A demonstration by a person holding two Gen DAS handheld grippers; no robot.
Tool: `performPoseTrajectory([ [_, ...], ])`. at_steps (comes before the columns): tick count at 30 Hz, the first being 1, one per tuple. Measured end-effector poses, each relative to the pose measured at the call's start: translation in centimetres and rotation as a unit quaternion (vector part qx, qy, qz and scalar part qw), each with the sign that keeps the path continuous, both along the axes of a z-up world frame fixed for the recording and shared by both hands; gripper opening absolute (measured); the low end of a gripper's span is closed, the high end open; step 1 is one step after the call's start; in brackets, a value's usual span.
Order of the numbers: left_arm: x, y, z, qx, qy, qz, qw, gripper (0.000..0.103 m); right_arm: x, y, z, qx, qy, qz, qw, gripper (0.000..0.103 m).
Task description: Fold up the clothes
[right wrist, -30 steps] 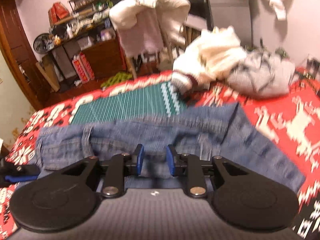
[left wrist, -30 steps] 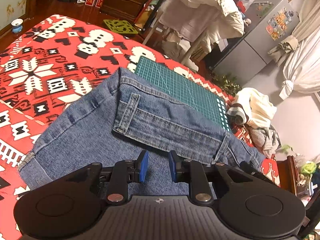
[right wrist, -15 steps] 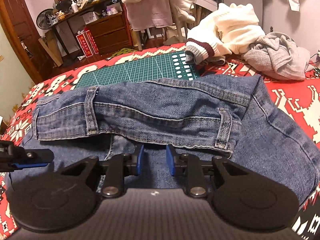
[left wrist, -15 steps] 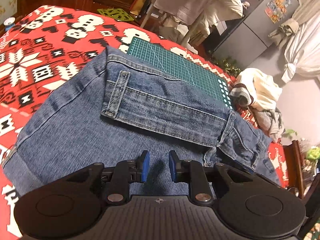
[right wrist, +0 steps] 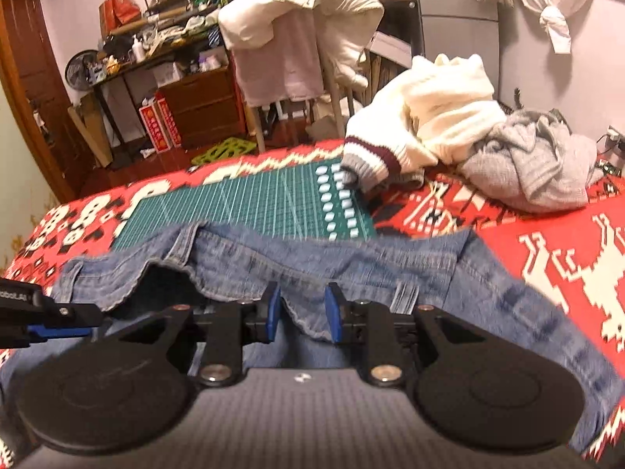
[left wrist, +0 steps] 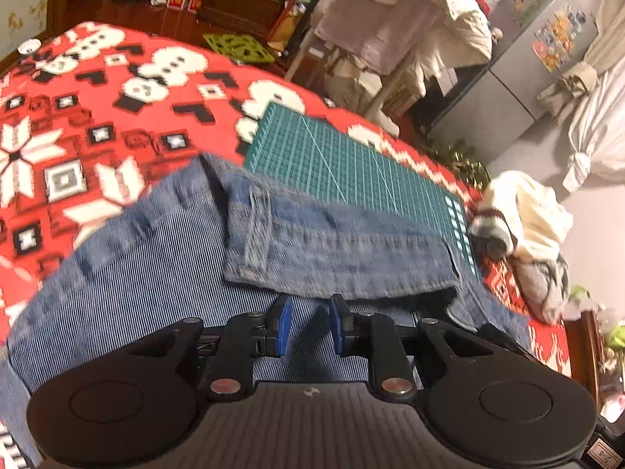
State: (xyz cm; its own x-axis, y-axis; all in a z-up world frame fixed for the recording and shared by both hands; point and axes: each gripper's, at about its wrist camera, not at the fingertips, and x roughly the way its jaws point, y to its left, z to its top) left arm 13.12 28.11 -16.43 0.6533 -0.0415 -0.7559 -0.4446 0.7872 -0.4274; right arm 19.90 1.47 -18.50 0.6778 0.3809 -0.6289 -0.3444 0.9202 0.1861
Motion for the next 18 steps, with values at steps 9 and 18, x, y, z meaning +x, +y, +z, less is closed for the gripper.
performPoseTrajectory([
  [9,1.2,2.0,1.1,0.010,-0.031,0.028,0.9991,0.020,2.2,-0.5,1.0,0.037,-0.008,-0.012,0.999,0.027],
  [18,1.0,0.5,1.7,0.042,0.000,0.000,0.9991,0.026,0.3,0.5,2.2,0.017,-0.015,0.030,0.999,0.035],
])
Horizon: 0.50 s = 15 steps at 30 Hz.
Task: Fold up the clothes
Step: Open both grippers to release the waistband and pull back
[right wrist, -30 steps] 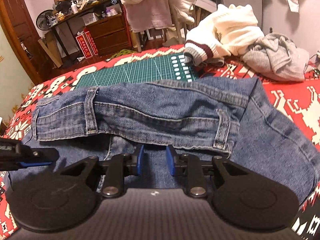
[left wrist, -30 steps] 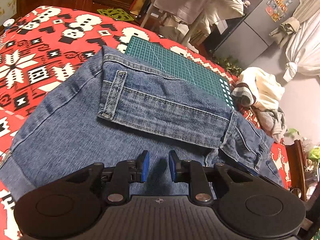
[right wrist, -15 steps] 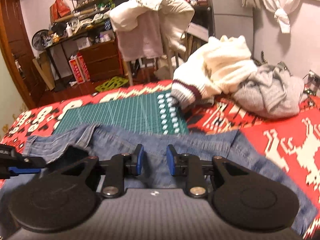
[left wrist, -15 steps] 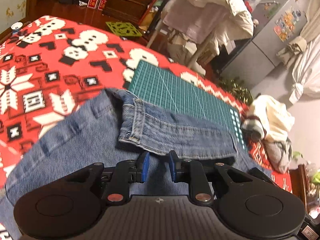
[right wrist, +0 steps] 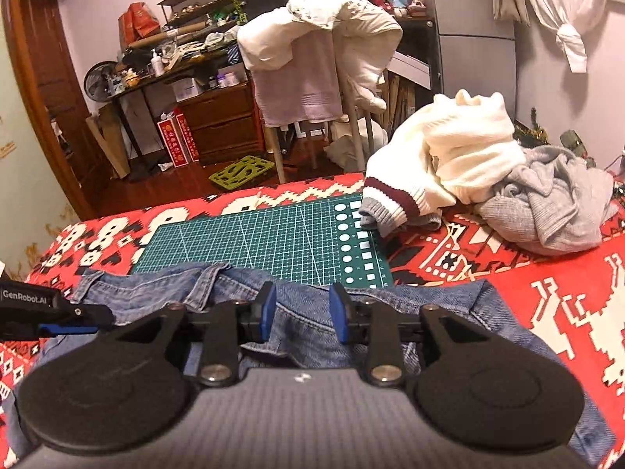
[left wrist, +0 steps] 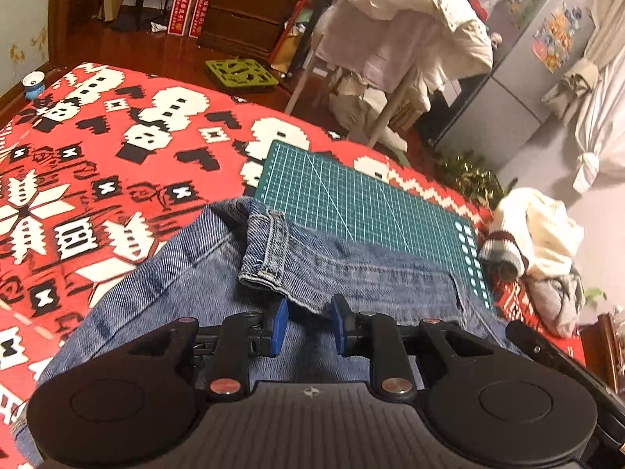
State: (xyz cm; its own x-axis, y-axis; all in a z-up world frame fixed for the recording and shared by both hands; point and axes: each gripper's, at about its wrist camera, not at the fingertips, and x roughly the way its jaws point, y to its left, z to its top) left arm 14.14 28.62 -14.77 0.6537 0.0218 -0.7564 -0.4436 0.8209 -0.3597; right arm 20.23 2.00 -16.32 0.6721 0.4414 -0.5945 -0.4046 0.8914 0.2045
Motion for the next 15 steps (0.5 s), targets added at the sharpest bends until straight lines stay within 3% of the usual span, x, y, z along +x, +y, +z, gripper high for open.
performPoseTrajectory([
  [12,-6.6,-0.6,2.5,0.014,0.047,-0.042,0.9979,0.036,-5.4,-5.2,3.1,-0.007,0.018,-0.021,1.000,0.038],
  [15,-8.5,0.6,3.3,0.037,0.058,-0.044,0.9967,0.036,-6.2,-7.2,3.7,-0.020,0.029,-0.037,0.999,0.038],
])
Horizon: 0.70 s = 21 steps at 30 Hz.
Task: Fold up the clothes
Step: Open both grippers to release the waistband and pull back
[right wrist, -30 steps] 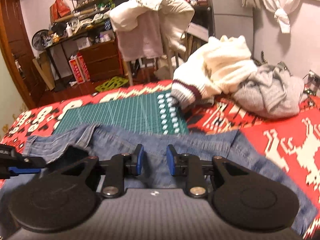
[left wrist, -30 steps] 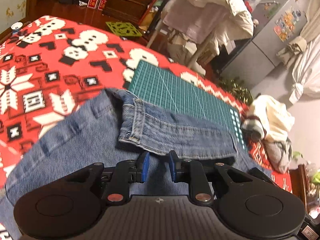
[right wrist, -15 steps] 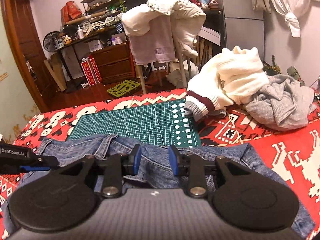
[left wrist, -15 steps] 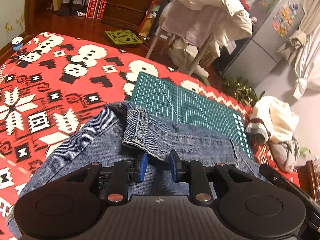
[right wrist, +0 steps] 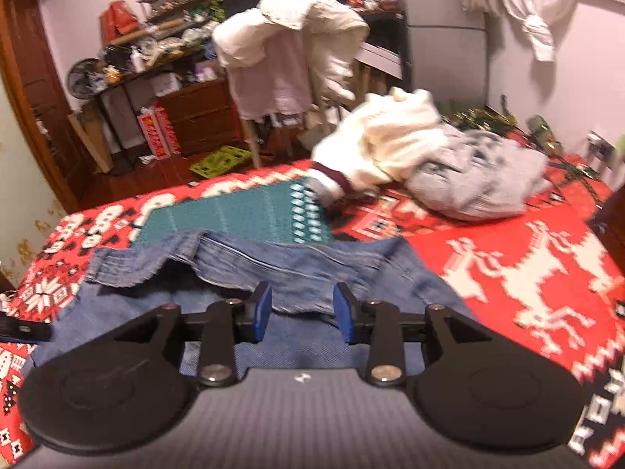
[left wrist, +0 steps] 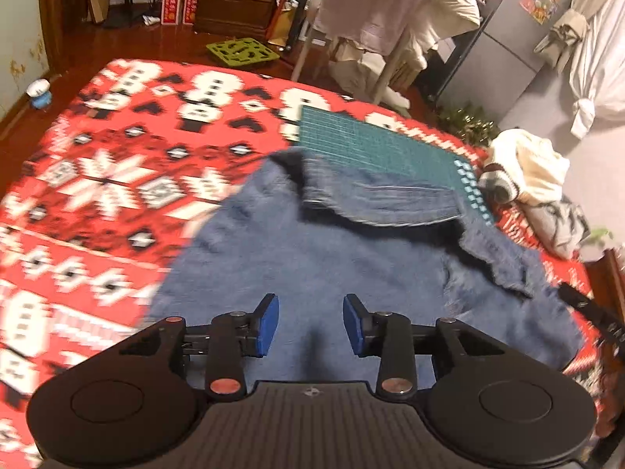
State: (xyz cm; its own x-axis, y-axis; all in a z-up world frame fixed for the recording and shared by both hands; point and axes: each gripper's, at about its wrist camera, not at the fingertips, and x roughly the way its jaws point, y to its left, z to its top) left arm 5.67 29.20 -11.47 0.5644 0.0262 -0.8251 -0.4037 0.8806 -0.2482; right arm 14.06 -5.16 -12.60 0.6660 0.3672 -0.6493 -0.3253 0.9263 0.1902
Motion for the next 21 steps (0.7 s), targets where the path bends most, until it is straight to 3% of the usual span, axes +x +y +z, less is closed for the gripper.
performPoseTrajectory([
  [2,-1.3,1.4,0.6,0.014,0.002,0.010,0.9998,0.036,-0.2,-1.3,0.5,-0.008,0.003,-0.006,1.000,0.038],
  [5,-3.1,4.6,1.1,0.000,0.009,0.036,0.9993,0.036,-0.3,-3.4,1.2,-0.030,0.010,-0.020,0.999,0.038],
  [9,-4.3,7.5,0.2,-0.007,0.046,0.055,0.9974,0.035,0.5,-6.5,1.6,-0.053,0.035,-0.039,0.997,0.038],
  [11,-4.4,8.3,-0.9,0.002,0.071,0.060,0.9956,0.032,1.0,-7.8,1.2,-0.055,0.057,-0.049,0.996,0.038],
  [14,-4.2,9.0,-2.4,-0.022,0.092,0.062,0.9936,0.032,1.5,-9.4,0.4,-0.052,0.084,-0.062,0.993,0.038],
  [21,-3.0,8.2,-3.4,-0.027,0.096,0.044,0.9940,0.032,2.1,-10.2,-2.0,-0.039,0.124,-0.079,0.988,0.038],
])
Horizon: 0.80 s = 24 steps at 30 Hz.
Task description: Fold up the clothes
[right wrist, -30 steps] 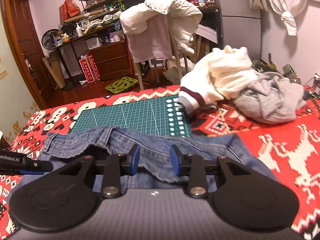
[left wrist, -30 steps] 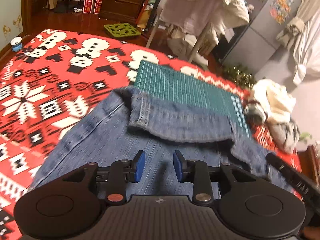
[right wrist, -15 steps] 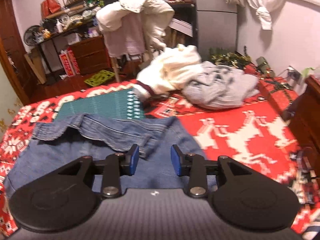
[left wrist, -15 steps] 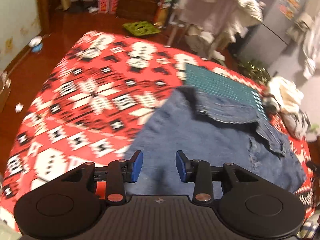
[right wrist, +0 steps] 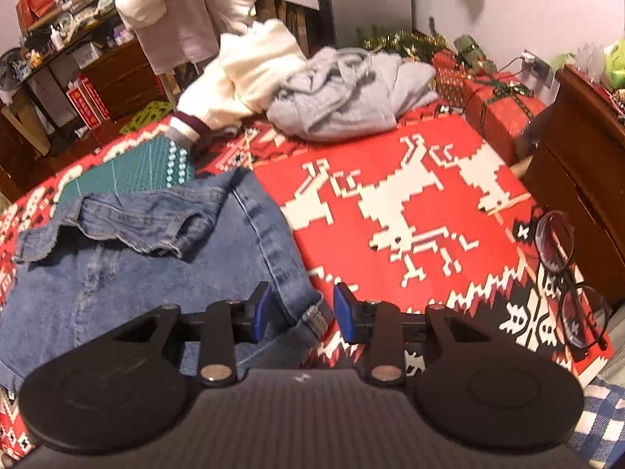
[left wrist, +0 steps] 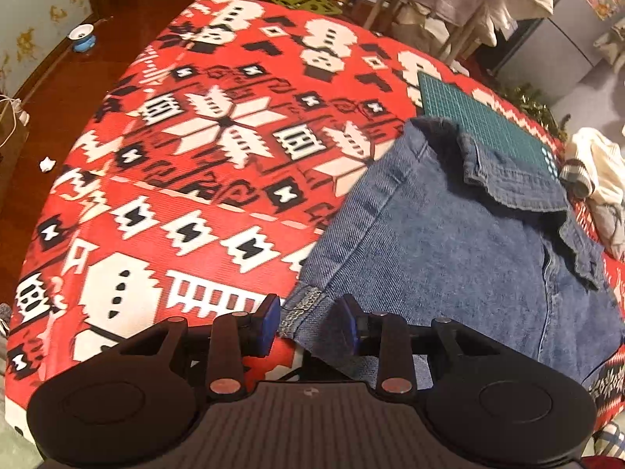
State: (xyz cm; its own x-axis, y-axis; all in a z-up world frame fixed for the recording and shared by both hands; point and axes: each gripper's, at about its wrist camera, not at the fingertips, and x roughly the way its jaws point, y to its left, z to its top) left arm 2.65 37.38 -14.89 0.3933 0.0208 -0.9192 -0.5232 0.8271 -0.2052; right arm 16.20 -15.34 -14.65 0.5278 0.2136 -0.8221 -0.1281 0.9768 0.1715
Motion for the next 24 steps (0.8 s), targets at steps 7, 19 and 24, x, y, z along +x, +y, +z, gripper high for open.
performPoseTrajectory([
  [7,1.0,-1.7,-1.1,0.045,0.026,-0.020,0.9984,0.032,0.8,0.0,-1.7,0.011,0.022,-0.002,1.000,0.040],
  [19,1.6,-3.4,-0.7,0.103,0.021,-0.043,0.9935,0.013,1.6,1.3,-2.5,0.011,0.012,0.043,0.999,0.017],
  [24,0.4,-2.4,0.8,0.090,-0.006,-0.016,0.9958,0.013,1.8,1.4,-0.1,-0.005,0.037,0.052,0.998,0.013],
])
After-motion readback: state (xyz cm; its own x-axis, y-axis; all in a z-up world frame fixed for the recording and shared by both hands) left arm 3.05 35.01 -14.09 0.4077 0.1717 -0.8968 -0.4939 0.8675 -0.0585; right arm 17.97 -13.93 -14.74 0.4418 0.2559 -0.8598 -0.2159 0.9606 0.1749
